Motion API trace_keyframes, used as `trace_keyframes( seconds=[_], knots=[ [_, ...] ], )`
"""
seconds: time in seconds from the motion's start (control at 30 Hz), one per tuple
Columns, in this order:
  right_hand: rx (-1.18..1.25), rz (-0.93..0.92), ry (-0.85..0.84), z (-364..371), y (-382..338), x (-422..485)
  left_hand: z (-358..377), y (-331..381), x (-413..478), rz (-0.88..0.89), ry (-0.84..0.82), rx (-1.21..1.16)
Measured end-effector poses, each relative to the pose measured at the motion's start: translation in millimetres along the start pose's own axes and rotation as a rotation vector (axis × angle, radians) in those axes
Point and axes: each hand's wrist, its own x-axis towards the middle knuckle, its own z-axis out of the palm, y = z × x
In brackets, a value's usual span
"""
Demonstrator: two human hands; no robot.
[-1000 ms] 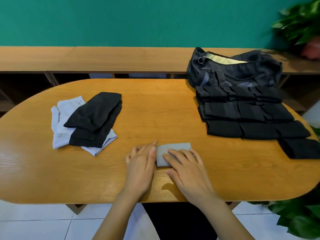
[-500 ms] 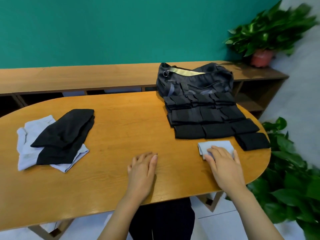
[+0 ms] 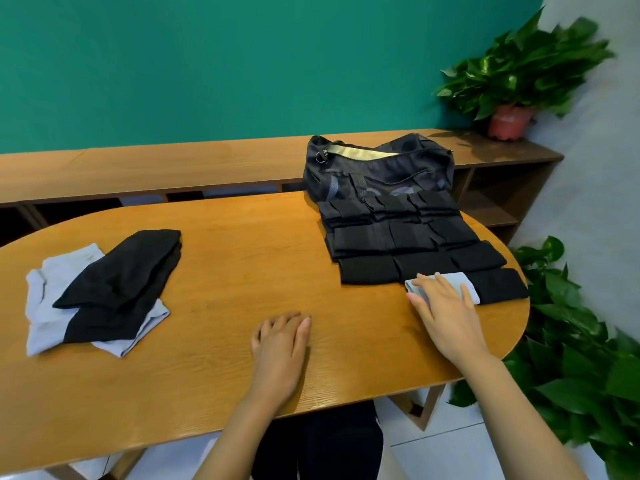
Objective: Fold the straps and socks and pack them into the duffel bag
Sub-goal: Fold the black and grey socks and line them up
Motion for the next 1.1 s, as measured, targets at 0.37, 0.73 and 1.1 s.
trace_keyframes(
  seconds=[0.37,0.73,1.1],
  knots=[
    [0.013,-0.349,-0.09,30,-126,23,-52,-37,24,-0.091,0.059,0.023],
    [0.047,-0.625,-0.358,102,-264,45,-120,-143,27,-0.262,0.367,0.266],
    [0.067,-0.637,-0.368,123,-269,48,-141,-167,43,-0.397,0.307,0.45]
  ],
)
